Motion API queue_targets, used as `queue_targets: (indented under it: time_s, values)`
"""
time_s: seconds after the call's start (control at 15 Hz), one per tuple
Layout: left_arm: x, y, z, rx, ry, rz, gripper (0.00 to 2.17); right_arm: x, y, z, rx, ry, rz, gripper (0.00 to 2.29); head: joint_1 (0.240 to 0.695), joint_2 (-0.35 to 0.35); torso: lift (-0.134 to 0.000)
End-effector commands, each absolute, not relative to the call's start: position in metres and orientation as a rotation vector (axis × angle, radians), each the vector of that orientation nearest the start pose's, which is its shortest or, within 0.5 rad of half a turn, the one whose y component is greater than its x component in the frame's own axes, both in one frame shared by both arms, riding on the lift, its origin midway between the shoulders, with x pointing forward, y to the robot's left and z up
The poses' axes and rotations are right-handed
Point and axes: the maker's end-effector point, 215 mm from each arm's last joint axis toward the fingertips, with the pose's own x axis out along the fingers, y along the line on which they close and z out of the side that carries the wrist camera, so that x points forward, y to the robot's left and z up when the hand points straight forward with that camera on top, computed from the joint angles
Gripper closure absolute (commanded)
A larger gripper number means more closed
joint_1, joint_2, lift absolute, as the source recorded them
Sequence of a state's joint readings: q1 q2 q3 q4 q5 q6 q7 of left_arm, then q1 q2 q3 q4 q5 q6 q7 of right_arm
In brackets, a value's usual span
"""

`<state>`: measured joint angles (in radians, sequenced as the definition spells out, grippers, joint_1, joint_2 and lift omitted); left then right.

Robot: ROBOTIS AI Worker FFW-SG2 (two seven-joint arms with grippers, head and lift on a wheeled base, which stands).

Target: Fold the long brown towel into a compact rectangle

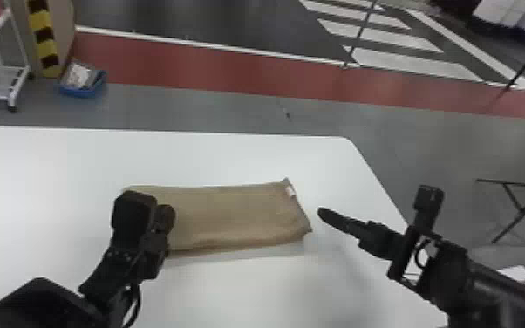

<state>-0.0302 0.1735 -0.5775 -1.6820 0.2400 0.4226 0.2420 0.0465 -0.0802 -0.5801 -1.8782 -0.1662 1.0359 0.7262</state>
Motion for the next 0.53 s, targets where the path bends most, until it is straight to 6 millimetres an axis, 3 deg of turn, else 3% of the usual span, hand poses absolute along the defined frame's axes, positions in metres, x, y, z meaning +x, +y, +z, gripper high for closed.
queue_targets:
  time_s: [0.0, 0.27, 0.47]
  values:
    - [0.515, 0.013, -0.449, 0.093, 0.402, -0.347, 1.90, 0.476, -0.346, -0.428, 0.481, 0.622, 0.222, 0.11, 0.695, -0.350, -0.125]
    - [0.517, 0.017, -0.449, 0.096, 0.400, -0.340, 1.90, 0.499, -0.326, -0.411, 0.495, 0.635, 0.243, 0.11, 0.695, -0.348, -0.125]
    - [0.520, 0.019, -0.450, 0.101, 0.402, -0.335, 1.90, 0.516, -0.322, -0.416, 0.471, 0.656, 0.221, 0.11, 0.695, -0.329, -0.125]
